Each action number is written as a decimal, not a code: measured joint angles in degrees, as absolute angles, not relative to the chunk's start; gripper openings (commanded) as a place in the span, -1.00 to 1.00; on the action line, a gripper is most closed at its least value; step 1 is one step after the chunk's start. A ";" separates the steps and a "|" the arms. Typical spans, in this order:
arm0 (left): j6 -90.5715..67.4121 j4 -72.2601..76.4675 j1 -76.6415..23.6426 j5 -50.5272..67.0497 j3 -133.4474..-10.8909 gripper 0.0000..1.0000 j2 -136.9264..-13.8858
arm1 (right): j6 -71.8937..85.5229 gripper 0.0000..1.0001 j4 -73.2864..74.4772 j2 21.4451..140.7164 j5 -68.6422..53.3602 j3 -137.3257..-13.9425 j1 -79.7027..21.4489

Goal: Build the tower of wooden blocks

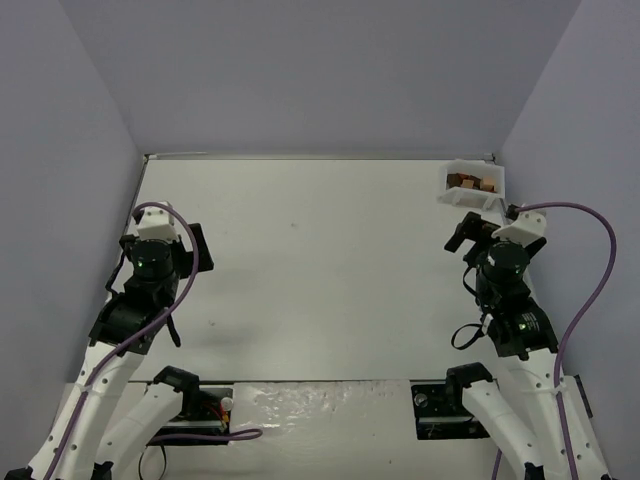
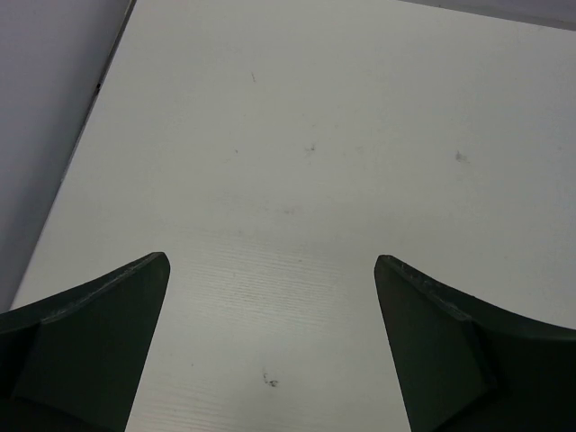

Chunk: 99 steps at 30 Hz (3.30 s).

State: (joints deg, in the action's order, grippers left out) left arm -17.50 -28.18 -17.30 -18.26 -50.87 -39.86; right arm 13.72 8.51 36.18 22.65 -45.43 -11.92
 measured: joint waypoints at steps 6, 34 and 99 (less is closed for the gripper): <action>-17.80 -28.23 -17.30 -17.64 -50.87 0.94 -39.90 | 15.78 1.00 8.38 37.74 23.09 -45.41 -11.92; -23.64 -32.99 -17.31 -11.91 -51.02 0.94 -39.53 | 49.00 0.97 6.62 103.92 34.09 -80.02 3.89; -24.99 -27.72 -18.23 -7.05 -47.55 0.91 -48.11 | 4.37 -1.00 6.35 101.32 41.82 -68.39 -31.22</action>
State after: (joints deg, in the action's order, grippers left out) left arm -24.99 -27.72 -18.23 -7.05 -47.55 -48.11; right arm 4.37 6.35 101.32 41.82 -68.39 -31.22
